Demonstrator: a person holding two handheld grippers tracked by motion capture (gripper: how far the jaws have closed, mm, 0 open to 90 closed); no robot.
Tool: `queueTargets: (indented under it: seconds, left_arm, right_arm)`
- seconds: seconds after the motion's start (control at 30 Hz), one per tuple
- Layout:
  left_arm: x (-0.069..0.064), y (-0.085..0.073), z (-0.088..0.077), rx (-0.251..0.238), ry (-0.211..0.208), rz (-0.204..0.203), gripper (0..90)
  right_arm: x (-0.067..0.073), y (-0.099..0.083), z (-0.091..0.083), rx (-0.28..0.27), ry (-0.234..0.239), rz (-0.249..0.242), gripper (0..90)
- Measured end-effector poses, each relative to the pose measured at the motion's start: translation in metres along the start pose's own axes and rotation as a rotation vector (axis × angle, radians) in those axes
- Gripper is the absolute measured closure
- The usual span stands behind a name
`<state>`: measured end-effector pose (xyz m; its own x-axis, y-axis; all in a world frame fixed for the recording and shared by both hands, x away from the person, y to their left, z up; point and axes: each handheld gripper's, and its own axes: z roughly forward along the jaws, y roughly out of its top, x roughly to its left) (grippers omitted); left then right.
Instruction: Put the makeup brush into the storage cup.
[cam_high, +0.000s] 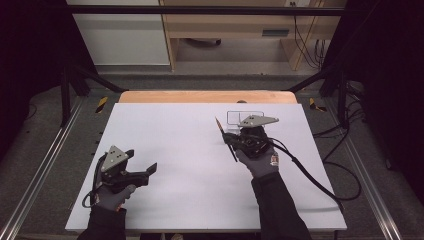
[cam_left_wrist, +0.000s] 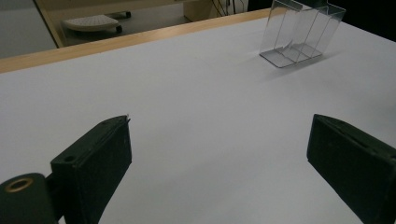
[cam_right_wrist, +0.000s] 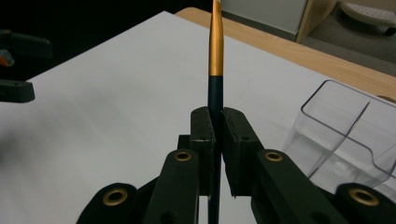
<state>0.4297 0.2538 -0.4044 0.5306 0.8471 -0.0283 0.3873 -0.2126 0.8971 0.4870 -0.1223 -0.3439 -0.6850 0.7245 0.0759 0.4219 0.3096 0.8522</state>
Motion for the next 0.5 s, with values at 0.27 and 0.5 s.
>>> queueTargets:
  seconds: [0.27,0.5]
  left_arm:
    - [-0.0013,0.0002,0.0003,0.002,-0.002,0.004,5.7]
    - [-0.0009,-0.0003,0.0004,0.005,0.000,0.003,5.7]
  right_arm:
    - [-0.0053,0.0020,-0.0087,-0.085,-0.035,0.031,83.5]
    - [-0.0090,0.0040,-0.0097,-0.115,-0.057,0.045,83.5]
